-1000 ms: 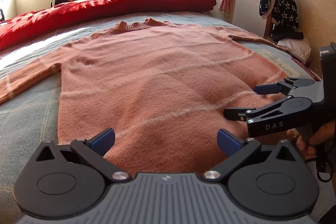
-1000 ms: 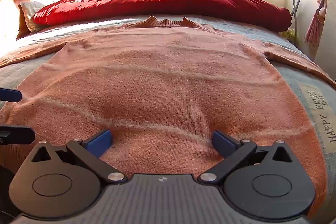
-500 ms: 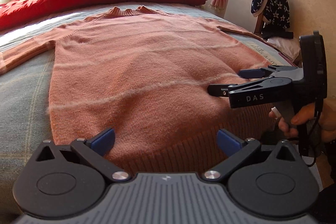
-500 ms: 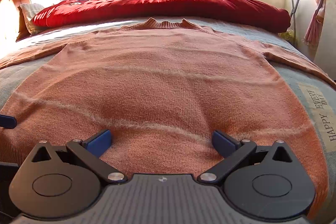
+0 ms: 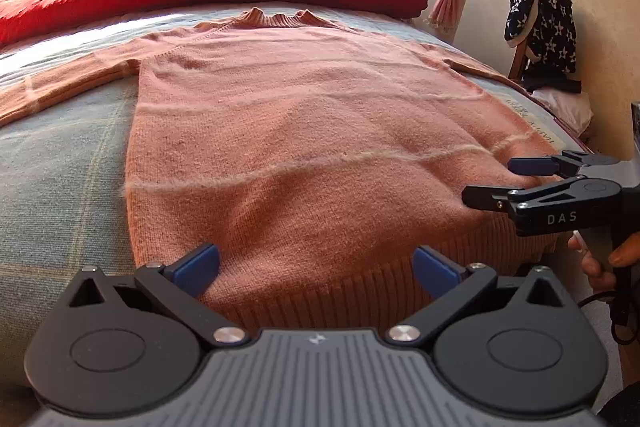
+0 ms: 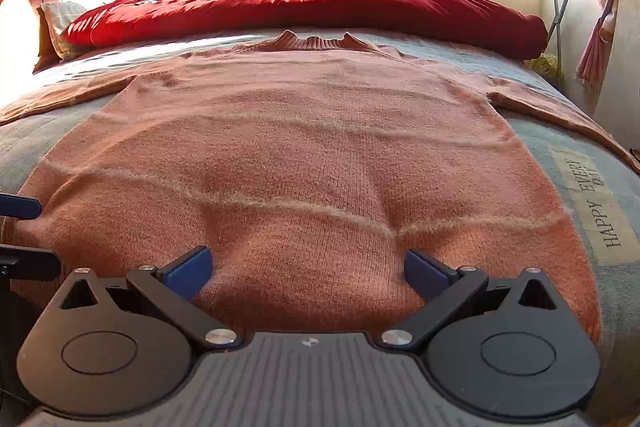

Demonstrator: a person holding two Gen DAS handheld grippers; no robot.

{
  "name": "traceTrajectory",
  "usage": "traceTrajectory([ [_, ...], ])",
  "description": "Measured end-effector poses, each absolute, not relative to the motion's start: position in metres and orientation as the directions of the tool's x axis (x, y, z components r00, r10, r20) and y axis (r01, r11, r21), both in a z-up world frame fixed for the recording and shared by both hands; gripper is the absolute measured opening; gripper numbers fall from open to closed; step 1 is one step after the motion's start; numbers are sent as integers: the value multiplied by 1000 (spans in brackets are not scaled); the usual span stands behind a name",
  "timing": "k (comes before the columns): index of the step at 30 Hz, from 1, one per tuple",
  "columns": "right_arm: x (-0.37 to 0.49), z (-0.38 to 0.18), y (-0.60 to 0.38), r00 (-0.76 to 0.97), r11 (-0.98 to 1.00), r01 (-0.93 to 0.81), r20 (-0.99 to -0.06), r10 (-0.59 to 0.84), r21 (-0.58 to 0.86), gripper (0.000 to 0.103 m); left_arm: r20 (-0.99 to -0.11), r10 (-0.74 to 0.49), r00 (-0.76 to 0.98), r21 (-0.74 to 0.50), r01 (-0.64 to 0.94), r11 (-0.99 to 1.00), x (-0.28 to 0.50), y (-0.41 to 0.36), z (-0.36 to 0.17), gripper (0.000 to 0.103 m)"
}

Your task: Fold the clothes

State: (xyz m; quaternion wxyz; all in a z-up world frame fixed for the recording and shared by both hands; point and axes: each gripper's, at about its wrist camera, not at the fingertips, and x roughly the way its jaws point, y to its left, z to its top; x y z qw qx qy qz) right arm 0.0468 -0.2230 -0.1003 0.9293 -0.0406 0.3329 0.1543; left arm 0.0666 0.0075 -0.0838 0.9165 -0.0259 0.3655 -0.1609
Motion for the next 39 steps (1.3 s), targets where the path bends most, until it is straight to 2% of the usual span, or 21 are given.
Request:
traceTrajectory([
  [3,45,-90,-238,737,954,-296,-625,256,42,103,-660,-326,677,-195,264,945,70,11,-82,102],
  [6,57,-81,-260,763,976,-213,-616,195,45,103,-662,-338,669,-227,250,941,76,13,-81,102],
  [10,74,-95,-284,707,986,-114,-688,167,122,103,-658,-349,667,-252,242,937,78,17,-80,102],
  [15,53,-104,-283,724,988,-143,-675,143,56,103,-648,-362,670,-248,263,932,72,21,-82,102],
  [25,53,-107,-280,732,993,-108,-672,113,48,103,-614,-405,678,-289,285,914,102,26,-50,102],
  [30,51,-107,-283,740,992,-112,-661,121,56,103,-696,-378,611,-285,247,926,105,11,-71,102],
  [34,50,-108,-282,743,992,-116,-658,124,56,103,-660,-347,667,-212,277,937,73,8,-84,102],
  [39,50,-108,-282,746,992,-114,-655,122,56,103,-676,-314,667,-146,296,944,57,4,-82,102],
])
